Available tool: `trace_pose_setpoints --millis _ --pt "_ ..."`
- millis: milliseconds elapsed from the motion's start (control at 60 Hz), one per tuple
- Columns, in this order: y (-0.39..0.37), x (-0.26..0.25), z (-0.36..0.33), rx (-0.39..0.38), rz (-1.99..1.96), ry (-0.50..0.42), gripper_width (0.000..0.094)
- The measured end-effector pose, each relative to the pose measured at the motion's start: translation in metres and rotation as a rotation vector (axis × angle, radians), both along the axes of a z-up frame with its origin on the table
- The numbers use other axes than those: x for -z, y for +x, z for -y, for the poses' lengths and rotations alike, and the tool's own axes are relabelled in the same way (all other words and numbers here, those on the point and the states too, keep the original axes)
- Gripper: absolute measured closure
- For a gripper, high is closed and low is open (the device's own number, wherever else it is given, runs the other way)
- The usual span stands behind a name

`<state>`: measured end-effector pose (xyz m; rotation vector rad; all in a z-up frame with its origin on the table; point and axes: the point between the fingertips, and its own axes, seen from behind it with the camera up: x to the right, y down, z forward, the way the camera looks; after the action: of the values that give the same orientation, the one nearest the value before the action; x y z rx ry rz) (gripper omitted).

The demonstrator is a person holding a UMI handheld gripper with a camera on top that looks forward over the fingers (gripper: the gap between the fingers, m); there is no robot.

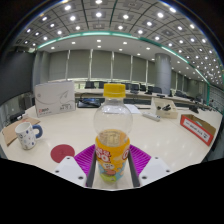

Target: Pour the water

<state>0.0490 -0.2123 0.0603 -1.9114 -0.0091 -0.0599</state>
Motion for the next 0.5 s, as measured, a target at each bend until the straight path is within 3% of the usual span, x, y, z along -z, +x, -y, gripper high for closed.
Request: trace_pose_setpoints --millis 200,500 --pt "0.003 -0.007 -0.006 0.022 0.078 0.022 0.0529" --pt "-0.007 -0.099 -0.021 -0.016 0.543 0.066 0.0531"
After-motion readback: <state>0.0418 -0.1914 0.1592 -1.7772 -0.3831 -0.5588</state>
